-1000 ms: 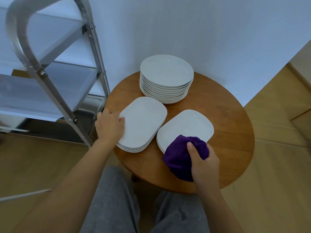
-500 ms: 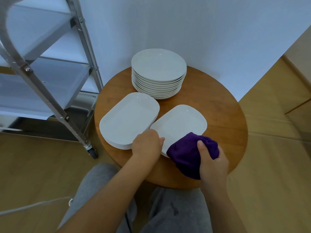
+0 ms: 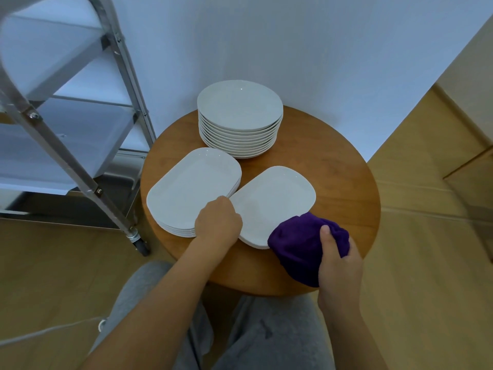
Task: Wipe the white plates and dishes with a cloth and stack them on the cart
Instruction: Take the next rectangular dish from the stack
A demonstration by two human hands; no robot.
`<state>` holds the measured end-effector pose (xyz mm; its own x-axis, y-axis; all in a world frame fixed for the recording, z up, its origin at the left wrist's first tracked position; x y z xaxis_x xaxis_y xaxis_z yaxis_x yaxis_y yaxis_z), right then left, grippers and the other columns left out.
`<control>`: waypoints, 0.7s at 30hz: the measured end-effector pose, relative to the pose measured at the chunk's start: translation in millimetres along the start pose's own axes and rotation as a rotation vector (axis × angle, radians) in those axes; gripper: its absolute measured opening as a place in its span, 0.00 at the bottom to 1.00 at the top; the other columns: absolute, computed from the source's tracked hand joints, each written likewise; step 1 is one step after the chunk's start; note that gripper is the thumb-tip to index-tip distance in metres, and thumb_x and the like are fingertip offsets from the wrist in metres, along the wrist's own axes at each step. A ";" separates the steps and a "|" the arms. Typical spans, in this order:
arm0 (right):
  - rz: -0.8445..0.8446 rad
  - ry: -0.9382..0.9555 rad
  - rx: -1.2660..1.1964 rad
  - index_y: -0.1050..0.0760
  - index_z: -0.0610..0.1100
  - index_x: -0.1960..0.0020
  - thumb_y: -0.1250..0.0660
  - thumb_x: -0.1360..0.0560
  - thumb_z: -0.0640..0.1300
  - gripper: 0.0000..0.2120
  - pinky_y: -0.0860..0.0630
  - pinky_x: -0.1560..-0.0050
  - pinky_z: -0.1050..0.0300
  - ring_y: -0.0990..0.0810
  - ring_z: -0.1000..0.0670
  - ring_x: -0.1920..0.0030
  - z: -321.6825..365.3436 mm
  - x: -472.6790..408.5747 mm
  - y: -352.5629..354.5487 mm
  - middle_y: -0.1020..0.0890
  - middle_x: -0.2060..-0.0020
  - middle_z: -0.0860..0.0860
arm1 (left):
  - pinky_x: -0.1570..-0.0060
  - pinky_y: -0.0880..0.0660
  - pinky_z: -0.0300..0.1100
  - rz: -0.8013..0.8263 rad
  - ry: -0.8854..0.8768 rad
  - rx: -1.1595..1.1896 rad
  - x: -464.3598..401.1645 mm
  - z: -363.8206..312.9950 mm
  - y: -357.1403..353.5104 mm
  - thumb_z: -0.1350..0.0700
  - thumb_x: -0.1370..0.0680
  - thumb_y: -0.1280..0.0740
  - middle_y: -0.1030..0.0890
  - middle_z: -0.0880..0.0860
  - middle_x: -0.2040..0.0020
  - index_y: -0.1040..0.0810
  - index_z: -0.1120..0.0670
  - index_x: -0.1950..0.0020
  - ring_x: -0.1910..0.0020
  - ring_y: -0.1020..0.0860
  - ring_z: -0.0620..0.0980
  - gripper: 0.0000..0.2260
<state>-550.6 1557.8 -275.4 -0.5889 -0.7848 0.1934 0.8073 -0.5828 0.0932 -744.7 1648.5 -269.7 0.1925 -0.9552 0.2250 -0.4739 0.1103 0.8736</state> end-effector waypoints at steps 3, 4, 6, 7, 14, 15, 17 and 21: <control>-0.017 -0.018 -0.044 0.25 0.57 0.48 0.35 0.26 0.55 0.07 0.24 0.60 0.58 0.21 0.53 0.51 -1.4 3.0 3.9 0.20 0.52 0.55 | 0.55 0.28 0.39 -0.003 -0.004 -0.123 4.1 0.3 -3.1 0.54 0.20 0.41 0.21 0.55 0.49 0.25 0.57 0.44 0.52 0.22 0.51 0.10; -0.021 -0.020 -0.053 0.25 0.56 0.47 0.35 0.25 0.54 0.08 0.24 0.60 0.58 0.21 0.53 0.51 -1.7 3.5 4.9 0.20 0.52 0.55 | 0.55 0.28 0.39 0.000 -0.017 -0.165 5.3 -0.6 -4.9 0.53 0.19 0.41 0.21 0.54 0.48 0.25 0.57 0.43 0.51 0.21 0.51 0.11; -0.026 -0.019 -0.055 0.25 0.56 0.47 0.35 0.25 0.54 0.08 0.25 0.61 0.59 0.21 0.53 0.51 -2.1 4.2 6.0 0.20 0.52 0.56 | 0.52 0.27 0.40 0.019 -0.036 -0.205 5.3 -1.1 -9.0 0.54 0.19 0.41 0.21 0.55 0.46 0.25 0.57 0.42 0.48 0.21 0.52 0.11; -0.025 -0.020 -0.055 0.25 0.56 0.47 0.35 0.25 0.54 0.08 0.24 0.61 0.59 0.21 0.53 0.51 -1.9 4.3 5.7 0.20 0.52 0.56 | 0.50 0.26 0.41 0.030 -0.032 -0.202 5.0 -1.3 -10.4 0.55 0.19 0.40 0.21 0.55 0.45 0.25 0.57 0.41 0.47 0.21 0.52 0.11; -0.012 -0.014 -0.036 0.27 0.58 0.51 0.35 0.25 0.55 0.04 0.25 0.63 0.61 0.22 0.53 0.52 4.5 3.4 -0.6 0.20 0.53 0.57 | 0.71 0.36 0.33 0.225 0.033 0.030 4.5 12.4 -13.9 0.57 0.23 0.38 0.28 0.50 0.68 0.31 0.57 0.64 0.69 0.29 0.44 0.11; -0.012 -0.014 -0.036 0.27 0.58 0.50 0.35 0.25 0.55 0.05 0.25 0.63 0.62 0.22 0.53 0.52 5.2 3.1 -1.9 0.21 0.53 0.57 | 0.71 0.36 0.33 0.247 0.031 0.091 5.5 13.9 -16.6 0.56 0.22 0.38 0.27 0.50 0.70 0.29 0.57 0.64 0.71 0.29 0.44 0.11; -0.011 -0.010 -0.034 0.28 0.58 0.48 0.35 0.25 0.54 0.07 0.25 0.64 0.63 0.22 0.53 0.52 7.3 3.7 -4.3 0.21 0.52 0.57 | 0.72 0.33 0.33 0.237 0.044 0.286 11.0 15.3 -18.5 0.54 0.22 0.39 0.25 0.48 0.74 0.27 0.57 0.66 0.76 0.27 0.43 0.14; 0.006 -0.001 -0.041 0.29 0.58 0.45 0.36 0.25 0.54 0.09 0.25 0.63 0.63 0.22 0.53 0.51 9.6 6.2 -4.5 0.21 0.51 0.58 | 0.70 0.26 0.36 0.161 -0.037 0.435 22.2 15.2 -15.8 0.53 0.21 0.40 0.21 0.49 0.72 0.26 0.55 0.63 0.75 0.23 0.43 0.12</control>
<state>-557.5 1557.6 -265.2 -0.5843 -0.7878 0.1946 0.8082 -0.5866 0.0521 -746.0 1621.3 -285.1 0.0602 -0.9453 0.3207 -0.8130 0.1399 0.5651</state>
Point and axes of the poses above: each hand's wrist, its own x-axis away from the middle knuckle, its own y-axis out of the back of the hand, z = x × y, the point moved 3 cm from there along -x, towards the middle knuckle
